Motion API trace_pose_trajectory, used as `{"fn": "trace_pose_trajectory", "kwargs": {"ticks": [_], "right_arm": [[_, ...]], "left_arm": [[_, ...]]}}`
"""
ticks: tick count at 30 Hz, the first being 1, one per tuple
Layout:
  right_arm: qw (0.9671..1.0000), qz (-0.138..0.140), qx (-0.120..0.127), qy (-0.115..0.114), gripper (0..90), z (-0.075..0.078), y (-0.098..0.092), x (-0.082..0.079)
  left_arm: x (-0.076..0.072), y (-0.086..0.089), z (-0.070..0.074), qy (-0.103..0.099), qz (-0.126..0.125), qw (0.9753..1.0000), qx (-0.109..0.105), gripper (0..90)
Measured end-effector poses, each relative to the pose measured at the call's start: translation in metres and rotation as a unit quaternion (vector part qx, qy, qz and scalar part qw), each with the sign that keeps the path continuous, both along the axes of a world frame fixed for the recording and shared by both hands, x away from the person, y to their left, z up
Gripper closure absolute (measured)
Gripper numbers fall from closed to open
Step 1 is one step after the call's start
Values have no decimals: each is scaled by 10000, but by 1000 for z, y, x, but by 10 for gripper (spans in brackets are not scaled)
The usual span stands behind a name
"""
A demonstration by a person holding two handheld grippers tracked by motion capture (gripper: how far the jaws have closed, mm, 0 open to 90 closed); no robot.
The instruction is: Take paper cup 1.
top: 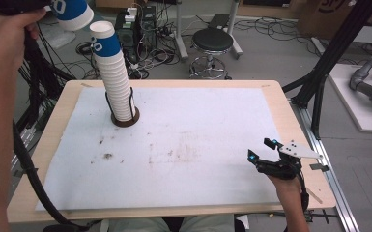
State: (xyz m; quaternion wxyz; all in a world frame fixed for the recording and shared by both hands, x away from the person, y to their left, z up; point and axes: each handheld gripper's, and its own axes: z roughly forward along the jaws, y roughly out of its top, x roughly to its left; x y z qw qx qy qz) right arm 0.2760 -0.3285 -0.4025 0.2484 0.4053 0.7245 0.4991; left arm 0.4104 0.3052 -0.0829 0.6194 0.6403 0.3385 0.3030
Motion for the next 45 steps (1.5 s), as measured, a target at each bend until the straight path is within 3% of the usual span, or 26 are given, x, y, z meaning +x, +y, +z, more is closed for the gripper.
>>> {"fn": "trace_pose_trajectory", "kwargs": {"ticks": [8, 17, 21, 28, 31, 37, 40, 42, 43, 44, 45], "right_arm": [[10000, 6, 8, -13, 209, 1, 2, 0], [10000, 36, -10, -11, 209, 0, 5, 1], [10000, 75, -7, 11, 209, 0, 7, 1], [9999, 132, -12, 14, 209, 0, 11, 1], [9999, 136, -31, 8, 209, 0, 11, 1], [9999, 136, -21, 35, 209, -1, 11, 1], [9999, 150, -44, 9, 209, -1, 12, 2], [9999, 160, -36, 51, 209, -1, 13, 2], [9999, 160, -36, 51, 209, -1, 13, 2], [9998, 199, -17, 49, 209, -1, 13, 3], [9998, 210, -12, 54, 209, -2, 14, 3]], "left_arm": [[-22, 16, -14, -10, -128, 9999, 98, 294], [-46, 16, -28, -70, -452, 9988, 179, 295], [-60, 6, -54, -56, -770, 9969, 120, 296], [-66, -6, -83, 75, -995, 9948, 201, 296], [-69, -14, -99, 122, -1156, 9930, 195, 296], [-73, -27, -117, 203, -1380, 9901, 184, 296], [-74, -37, -127, 229, -1527, 9877, 251, 296], [-74, -47, -139, 220, -1704, 9847, 284, 296], [-74, -47, -139, 220, -1704, 9847, 284, 296], [-74, -54, -148, 220, -1803, 9827, 362, 296], [-74, -54, -148, 220, -1803, 9827, 362, 296]]}}
